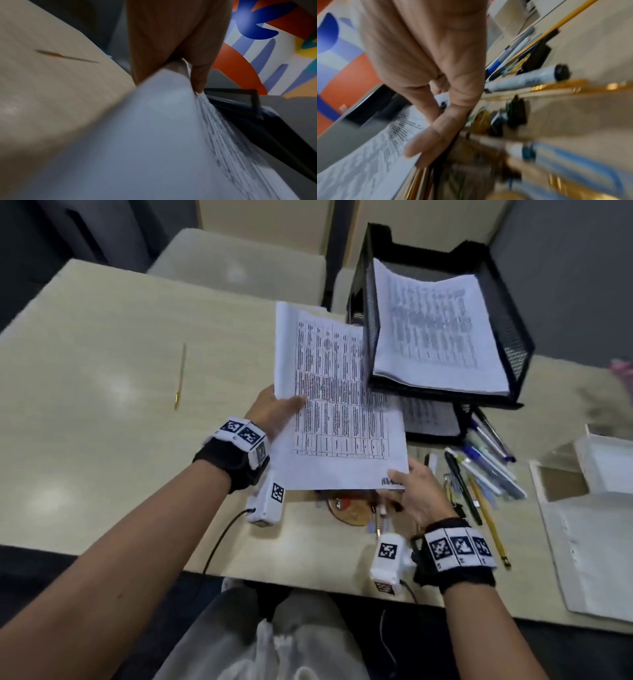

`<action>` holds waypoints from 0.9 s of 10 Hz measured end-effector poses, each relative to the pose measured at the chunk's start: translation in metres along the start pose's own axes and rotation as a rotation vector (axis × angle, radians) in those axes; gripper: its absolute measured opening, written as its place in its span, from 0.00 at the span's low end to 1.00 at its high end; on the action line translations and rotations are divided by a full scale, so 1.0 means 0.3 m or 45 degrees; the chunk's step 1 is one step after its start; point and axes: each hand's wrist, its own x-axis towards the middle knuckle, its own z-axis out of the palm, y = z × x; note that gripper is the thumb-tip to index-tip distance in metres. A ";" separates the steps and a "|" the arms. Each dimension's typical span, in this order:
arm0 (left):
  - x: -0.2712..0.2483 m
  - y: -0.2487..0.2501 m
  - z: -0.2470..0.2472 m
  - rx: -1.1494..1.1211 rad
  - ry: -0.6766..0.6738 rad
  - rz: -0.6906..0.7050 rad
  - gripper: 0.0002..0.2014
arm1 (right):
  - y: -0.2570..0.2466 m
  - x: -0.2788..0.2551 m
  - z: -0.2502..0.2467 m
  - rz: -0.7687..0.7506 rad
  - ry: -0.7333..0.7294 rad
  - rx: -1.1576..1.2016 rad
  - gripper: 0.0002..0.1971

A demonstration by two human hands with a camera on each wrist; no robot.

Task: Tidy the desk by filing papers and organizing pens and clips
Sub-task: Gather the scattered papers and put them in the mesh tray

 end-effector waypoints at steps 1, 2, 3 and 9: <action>0.017 0.032 0.153 0.109 -0.243 -0.031 0.21 | -0.039 0.044 -0.147 -0.017 0.188 0.141 0.18; 0.049 0.059 0.272 0.338 -0.242 0.009 0.17 | -0.113 0.120 -0.233 -0.035 0.329 0.152 0.14; 0.100 0.110 0.343 0.370 -0.126 0.093 0.20 | -0.199 0.220 -0.259 -0.051 0.378 0.121 0.11; 0.175 0.088 0.319 1.411 0.072 0.412 0.24 | -0.202 0.330 -0.221 -0.126 0.779 -1.230 0.22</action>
